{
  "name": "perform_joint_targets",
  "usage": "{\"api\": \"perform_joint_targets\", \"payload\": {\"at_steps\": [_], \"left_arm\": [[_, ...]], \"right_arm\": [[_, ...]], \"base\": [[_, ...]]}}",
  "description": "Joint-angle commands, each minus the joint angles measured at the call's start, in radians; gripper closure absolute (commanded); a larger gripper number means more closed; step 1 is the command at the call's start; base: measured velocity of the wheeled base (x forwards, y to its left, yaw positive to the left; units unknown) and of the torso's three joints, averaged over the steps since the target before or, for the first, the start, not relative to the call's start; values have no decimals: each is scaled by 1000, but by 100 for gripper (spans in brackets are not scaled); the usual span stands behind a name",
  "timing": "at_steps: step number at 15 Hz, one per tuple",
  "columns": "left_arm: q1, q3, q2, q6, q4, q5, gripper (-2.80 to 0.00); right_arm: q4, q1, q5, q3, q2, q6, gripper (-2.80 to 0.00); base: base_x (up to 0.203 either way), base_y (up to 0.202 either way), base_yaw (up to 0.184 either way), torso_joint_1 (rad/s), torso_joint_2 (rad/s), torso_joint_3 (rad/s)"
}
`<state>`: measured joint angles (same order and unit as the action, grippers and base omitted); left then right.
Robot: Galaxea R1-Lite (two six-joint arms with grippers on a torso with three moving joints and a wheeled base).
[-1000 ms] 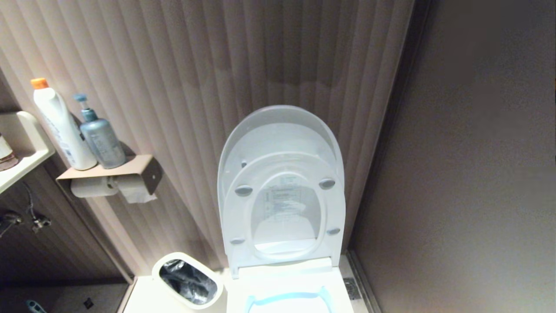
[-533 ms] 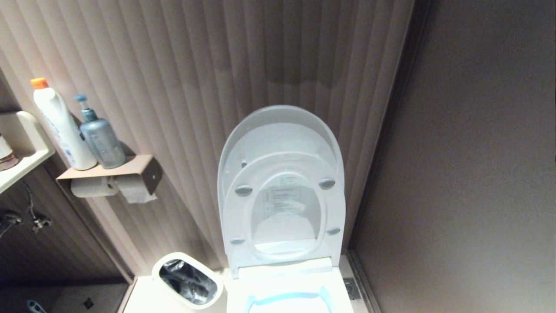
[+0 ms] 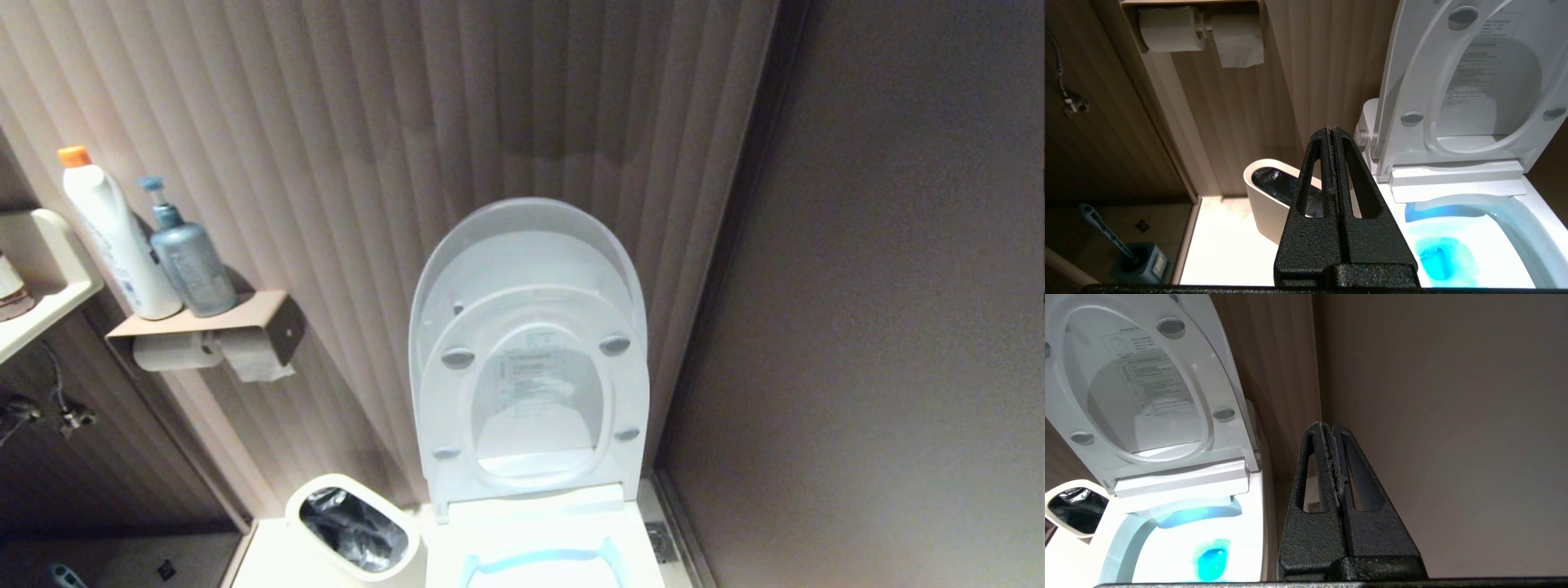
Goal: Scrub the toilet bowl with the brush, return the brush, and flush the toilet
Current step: Press the toilet flush button
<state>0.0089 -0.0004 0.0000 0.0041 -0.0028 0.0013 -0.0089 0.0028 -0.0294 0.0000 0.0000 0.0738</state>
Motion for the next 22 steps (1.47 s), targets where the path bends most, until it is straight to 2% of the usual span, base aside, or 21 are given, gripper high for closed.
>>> {"api": "perform_joint_targets", "payload": {"at_steps": [1,14,22], "left_arm": [[0,-1,2,1,0,0,0],[0,-3,2,-4,6,0,0],[0,-3,2,-6,6,0,0]], "right_arm": [[-2,0,-1,0,0,0,0],[0,0,0,0,0,0,0],[0,0,0,0,0,1,0]], "base": [[0,0,0,0,0,0],[0,0,0,0,-1,-4],[0,0,0,2,3,-178]]}}
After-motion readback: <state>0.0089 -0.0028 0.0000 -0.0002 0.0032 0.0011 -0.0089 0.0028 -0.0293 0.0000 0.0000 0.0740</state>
